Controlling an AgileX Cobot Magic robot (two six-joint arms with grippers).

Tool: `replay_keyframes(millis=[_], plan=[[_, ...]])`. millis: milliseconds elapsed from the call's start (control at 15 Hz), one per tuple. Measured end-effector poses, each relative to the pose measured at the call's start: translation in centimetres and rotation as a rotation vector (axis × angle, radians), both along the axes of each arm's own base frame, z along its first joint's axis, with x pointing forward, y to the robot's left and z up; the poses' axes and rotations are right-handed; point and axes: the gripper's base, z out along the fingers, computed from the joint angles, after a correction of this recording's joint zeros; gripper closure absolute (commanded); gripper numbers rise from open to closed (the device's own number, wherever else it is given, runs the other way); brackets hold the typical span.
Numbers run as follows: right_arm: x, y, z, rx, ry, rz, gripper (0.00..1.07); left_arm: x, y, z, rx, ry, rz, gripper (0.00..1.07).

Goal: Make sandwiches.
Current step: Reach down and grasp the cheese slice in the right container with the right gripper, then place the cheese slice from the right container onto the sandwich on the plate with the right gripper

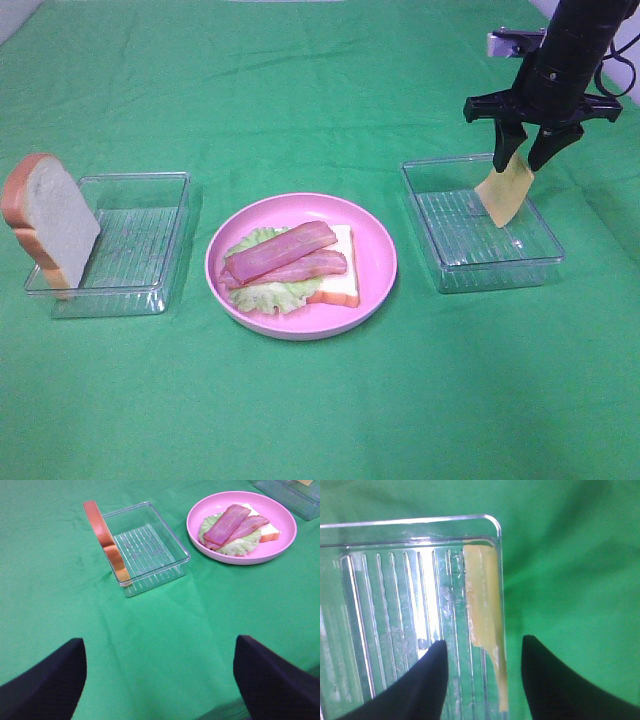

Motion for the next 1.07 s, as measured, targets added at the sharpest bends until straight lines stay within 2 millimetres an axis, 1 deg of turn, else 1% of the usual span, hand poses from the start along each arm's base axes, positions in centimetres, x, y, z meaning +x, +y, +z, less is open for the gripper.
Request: replay_keyframes(millis=[200,267,400,533,600,867,933,1067], plan=[[0.1,0.0,-1.2,-0.005,0.026,0.001,0.64,0.0,0.0,0.0,0.0,0.0,0.0,0.3],[0.1,0.0,-1.4,-0.006,0.031,0.001,0.7,0.0,0.0,0.0,0.0,0.0,0.0,0.3],[0.2,0.0,-1.5,-0.006,0.032,-0.003,0.89,0.0,0.0,0.0,0.0,0.0,0.0,0.3],[0.2,0.0,-1.5,-0.005,0.033,-0.022,1.03,0.0,0.0,0.0,0.0,0.0,0.0,0.3],[0.2,0.0,-1.5,-0.005,0.033,-0.028,1.07,0.0,0.0,0.0,0.0,0.0,0.0,0.3],[0.1,-0.1,-1.3,-0.007,0.03,-0.046,1.07,0.0,0.0,0.0,0.0,0.0,0.0,0.3],[0.1,-0.1,-0.6,-0.005,0.015,-0.046,1.07,0.0,0.0,0.0,0.0,0.0,0.0,0.3],[-0.3,0.0,1.8,0.009,-0.032,-0.049,1.07,0.0,0.0,0.0,0.0,0.0,0.0,0.3]])
